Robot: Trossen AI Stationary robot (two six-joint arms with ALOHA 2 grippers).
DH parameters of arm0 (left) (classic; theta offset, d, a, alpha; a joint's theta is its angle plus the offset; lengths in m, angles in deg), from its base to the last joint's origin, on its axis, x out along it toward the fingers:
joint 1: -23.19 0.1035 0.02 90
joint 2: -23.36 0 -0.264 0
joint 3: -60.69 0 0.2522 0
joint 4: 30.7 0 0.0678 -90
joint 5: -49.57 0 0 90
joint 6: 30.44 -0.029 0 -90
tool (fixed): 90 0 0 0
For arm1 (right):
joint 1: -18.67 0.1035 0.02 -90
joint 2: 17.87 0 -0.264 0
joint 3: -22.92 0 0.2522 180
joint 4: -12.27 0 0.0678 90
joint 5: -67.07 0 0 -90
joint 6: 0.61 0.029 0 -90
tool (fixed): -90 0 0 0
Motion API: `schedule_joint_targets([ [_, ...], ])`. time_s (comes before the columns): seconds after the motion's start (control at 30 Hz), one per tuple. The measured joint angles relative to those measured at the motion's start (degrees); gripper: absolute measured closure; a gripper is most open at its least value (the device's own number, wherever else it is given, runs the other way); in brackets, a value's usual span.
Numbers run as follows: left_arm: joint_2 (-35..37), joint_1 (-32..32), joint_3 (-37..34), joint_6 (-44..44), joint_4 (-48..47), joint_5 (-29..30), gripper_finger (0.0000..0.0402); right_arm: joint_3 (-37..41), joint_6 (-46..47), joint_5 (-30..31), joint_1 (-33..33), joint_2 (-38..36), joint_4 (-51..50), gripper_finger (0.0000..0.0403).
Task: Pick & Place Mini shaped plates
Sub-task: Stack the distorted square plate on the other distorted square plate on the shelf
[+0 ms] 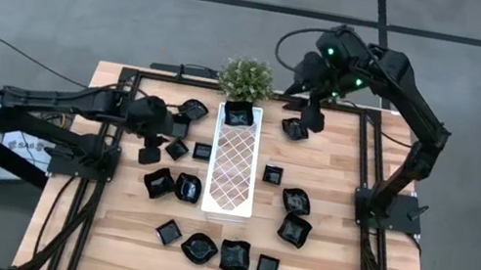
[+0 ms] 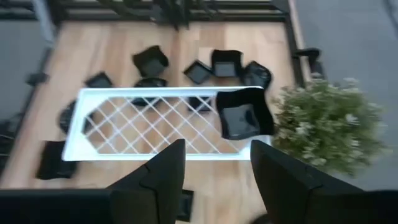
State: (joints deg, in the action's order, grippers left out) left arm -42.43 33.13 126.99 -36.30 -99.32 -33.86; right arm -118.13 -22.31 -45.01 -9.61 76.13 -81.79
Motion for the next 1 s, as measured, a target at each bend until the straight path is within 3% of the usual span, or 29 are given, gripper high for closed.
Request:
schedule_joint_targets([
  [0.1,0.48,2.02,-0.02,-1.07,0.72,-1.00,0.0307,7.81,-0.60,-4.37,-4.01,-2.66,2.23,0.0237],
  [0.2,1.71,3.53,-0.02,-1.78,2.18,-1.10,0.0307,18.28,0.67,-5.05,-6.88,-7.35,7.38,0.0248],
  [0.4,3.24,5.73,-0.54,-2.06,4.42,-4.16,0.0307,41.76,12.60,-4.54,-9.61,-21.79,23.61,0.0266],
  [0.63,3.15,5.72,-11.07,-5.49,11.67,-5.07,0.0307,65.03,21.62,6.49,-1.90,-37.52,42.45,0.0276],
  [0.77,3.10,5.70,-13.22,-5.53,14.39,-3.83,0.0307,70.98,23.50,9.05,1.96,-42.13,47.54,0.0275],
  [0.9,3.07,5.72,-13.17,-8.62,15.24,2.50,0.0307,71.65,23.77,9.04,4.68,-42.91,47.65,0.0276],
  [1.0,3.08,5.88,-14.64,-11.32,16.68,3.84,0.0307,71.65,23.46,10.18,5.87,-42.56,47.92,0.0278],
])
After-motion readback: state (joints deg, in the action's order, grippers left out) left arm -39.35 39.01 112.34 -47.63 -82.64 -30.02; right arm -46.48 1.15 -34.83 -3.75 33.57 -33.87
